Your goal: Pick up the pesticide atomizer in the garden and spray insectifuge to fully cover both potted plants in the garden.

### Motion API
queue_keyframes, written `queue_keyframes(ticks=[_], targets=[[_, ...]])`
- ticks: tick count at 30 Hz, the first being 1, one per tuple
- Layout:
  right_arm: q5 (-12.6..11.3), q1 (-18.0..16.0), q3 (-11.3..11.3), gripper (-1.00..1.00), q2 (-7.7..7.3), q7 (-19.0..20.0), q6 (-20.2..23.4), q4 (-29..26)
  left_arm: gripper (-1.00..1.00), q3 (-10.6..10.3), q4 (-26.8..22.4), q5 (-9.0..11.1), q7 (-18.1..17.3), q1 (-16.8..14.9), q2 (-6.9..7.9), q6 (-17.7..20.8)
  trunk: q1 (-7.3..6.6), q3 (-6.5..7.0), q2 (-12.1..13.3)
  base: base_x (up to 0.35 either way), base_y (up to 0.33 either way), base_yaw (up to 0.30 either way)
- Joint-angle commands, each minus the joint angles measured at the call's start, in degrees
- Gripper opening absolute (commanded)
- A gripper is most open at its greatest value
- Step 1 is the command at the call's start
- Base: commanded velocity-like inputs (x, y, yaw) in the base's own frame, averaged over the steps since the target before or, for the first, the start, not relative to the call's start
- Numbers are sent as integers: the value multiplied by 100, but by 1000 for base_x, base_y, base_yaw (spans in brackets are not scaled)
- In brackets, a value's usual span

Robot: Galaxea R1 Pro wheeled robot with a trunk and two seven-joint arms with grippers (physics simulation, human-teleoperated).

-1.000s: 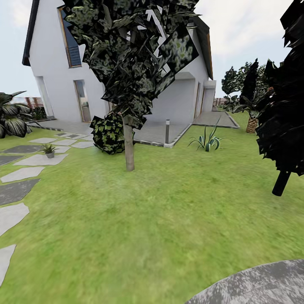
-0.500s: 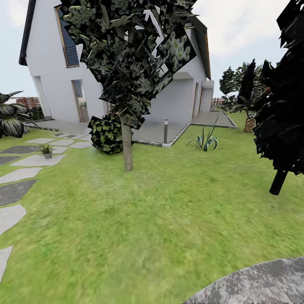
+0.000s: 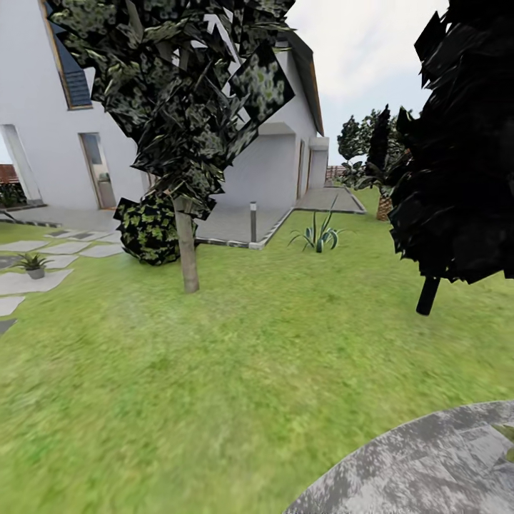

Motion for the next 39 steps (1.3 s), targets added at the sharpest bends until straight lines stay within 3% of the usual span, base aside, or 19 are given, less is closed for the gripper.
queue_keyframes(ticks=[1, 10, 16, 20, 24, 28, 31, 34, 35, 39], targets=[[1, -4, 3, 100, -1, -1, 2, -1, 100, 1, -1, -2, -3, 0, 1, 0, 0, -4, -2, 0, 0, -279], [1, -74, -6, 100, -12, -9, 45, -168, 100, 2, -122, 15, -1, -25, 1, -13, 0, -4, -2, 0, 0, -279], [1, -579, -3, 100, -36, -19, 263, -474, 100, 12, -1005, 64, -67, -197, 12, 81, 0, -16, -2, 0, 0, -279], [-9, -1290, -7, 100, -33, -267, 933, -531, 100, 18, -1482, 84, -101, -705, -11, 558, 0, -28, -2, 0, 0, -277], [-27, -2118, -9, 100, -21, -695, 1663, -796, 100, 28, -1939, 93, -108, -1623, -52, 1512, 0, -42, -2, 0, 0, -272], [-33, -2670, -9, 100, 2, -823, 2007, -1437, 100, 70, -2596, 168, -97, -2229, -118, 1894, 0, -61, -2, 0, 0, -255], [-27, -2898, 11, 100, 4, -865, 2693, -2685, 100, 249, -3707, 598, -70, -2514, -181, 2379, 0, -79, -2, 0, 0, -232], [-10, -2917, 20, 100, -16, -871, 3088, -3904, 100, 274, -4792, 771, 5, -2567, -255, 2993, 0, -98, -2, 0, 0, -215], [0, -2866, 12, 100, -25, -871, 3230, -4475, 100, 241, -5291, 813, 131, -2525, -351, 3211, 0, -105, -2, 0, 0, -201], [9, -2688, -14, 100, -43, -885, 3554, -5497, 100, 88, -6212, 886, 668, -2238, -603, 3467, 0, -133, -2, 0, 0, -198]])
